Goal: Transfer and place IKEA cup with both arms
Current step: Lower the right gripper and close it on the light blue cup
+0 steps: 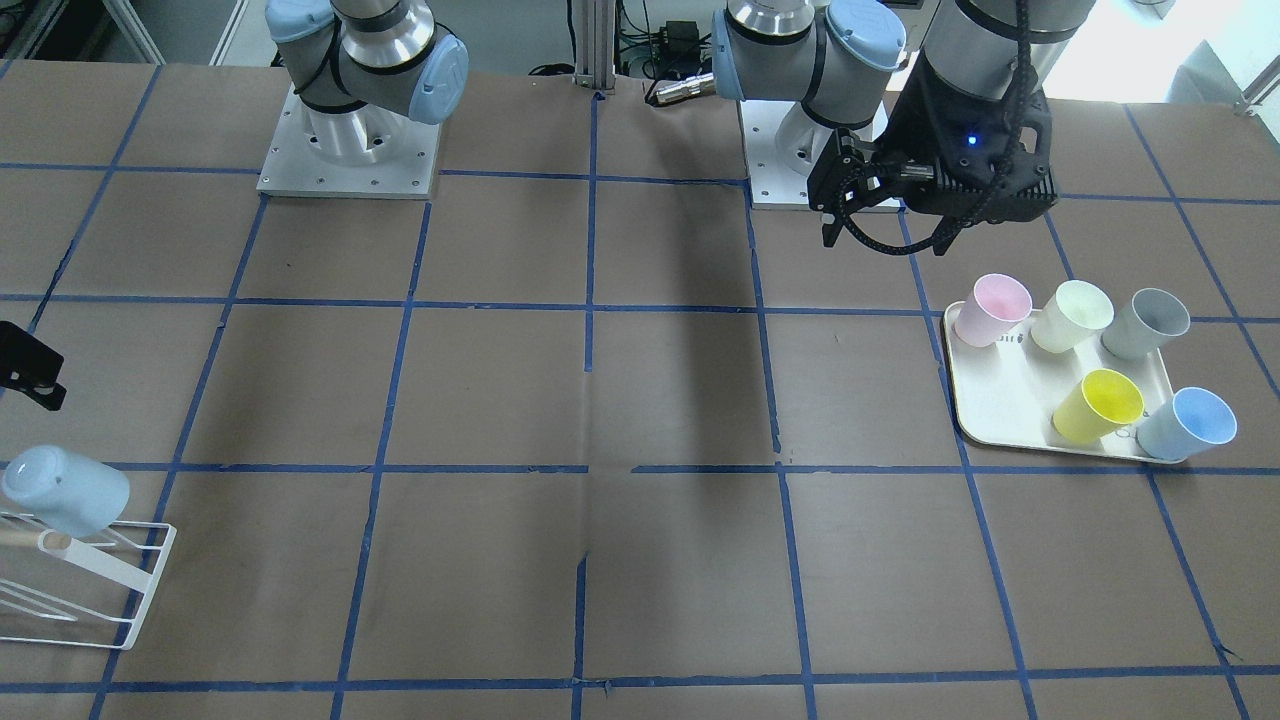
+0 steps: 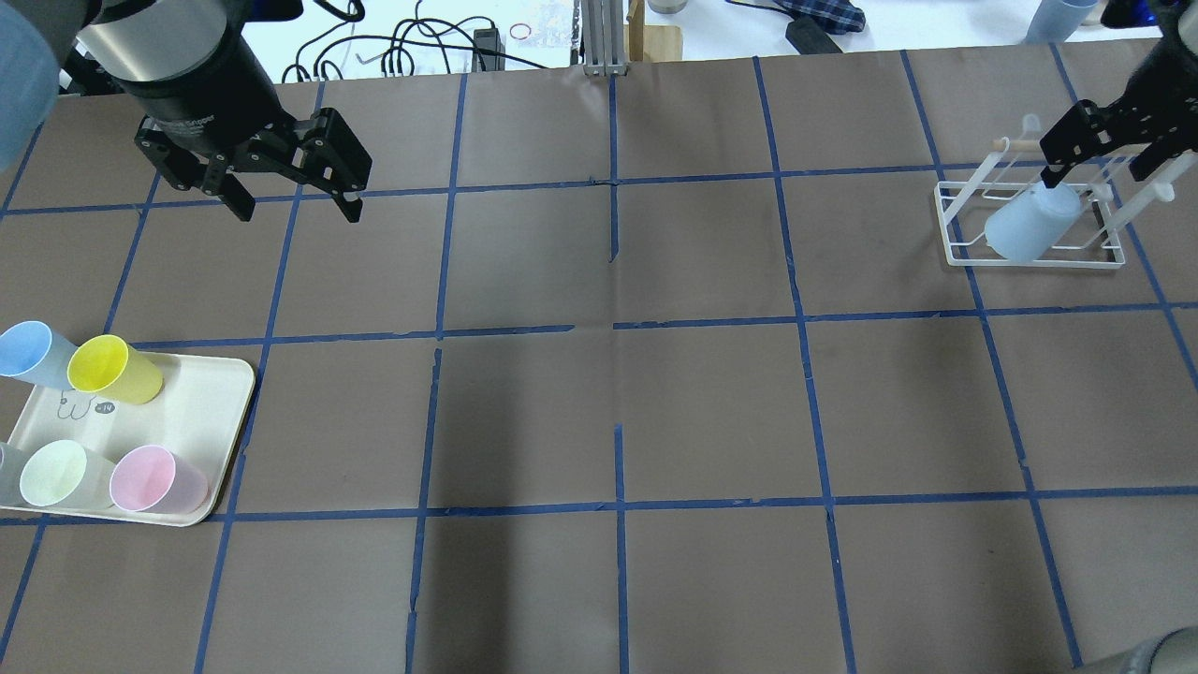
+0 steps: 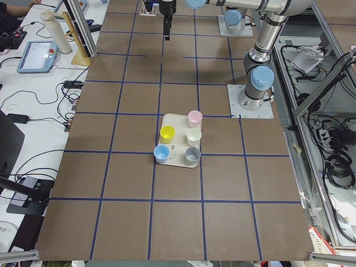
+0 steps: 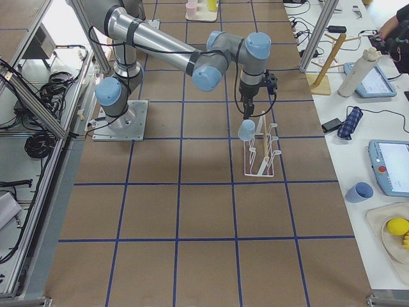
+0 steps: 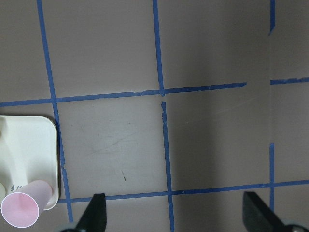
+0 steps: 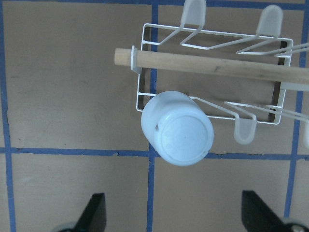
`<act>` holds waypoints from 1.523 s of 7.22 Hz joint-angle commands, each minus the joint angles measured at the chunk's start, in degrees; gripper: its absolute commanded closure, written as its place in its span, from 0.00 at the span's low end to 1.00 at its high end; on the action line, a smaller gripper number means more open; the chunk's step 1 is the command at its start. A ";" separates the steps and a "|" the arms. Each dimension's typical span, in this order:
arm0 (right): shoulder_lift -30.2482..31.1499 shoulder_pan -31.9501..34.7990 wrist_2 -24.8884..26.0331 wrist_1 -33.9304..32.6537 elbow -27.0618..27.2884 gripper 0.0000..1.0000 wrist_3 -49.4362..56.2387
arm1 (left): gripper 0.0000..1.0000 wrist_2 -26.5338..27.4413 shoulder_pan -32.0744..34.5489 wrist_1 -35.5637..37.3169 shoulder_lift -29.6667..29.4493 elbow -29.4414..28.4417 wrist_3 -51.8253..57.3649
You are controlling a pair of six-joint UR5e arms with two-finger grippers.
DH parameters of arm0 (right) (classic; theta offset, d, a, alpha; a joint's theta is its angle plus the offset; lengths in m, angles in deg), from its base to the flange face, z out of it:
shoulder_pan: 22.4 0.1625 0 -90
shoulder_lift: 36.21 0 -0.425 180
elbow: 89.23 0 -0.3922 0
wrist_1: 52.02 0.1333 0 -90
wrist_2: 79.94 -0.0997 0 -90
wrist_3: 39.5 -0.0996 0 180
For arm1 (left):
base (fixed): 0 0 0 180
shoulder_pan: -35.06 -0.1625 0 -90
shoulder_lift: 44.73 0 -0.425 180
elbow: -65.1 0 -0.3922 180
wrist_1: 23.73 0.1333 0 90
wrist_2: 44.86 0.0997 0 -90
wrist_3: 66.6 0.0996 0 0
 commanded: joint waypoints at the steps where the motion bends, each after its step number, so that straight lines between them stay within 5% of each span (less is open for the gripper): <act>1: -3.55 -0.31 0.27 -3.76 0.67 0.00 0.97 | 0.00 0.00 0.08 0.13 -0.15 -0.07 0.01; 11: -7.61 0.04 -0.43 -6.13 0.76 0.01 0.71 | 0.00 0.00 0.00 2.24 -0.33 0.28 0.01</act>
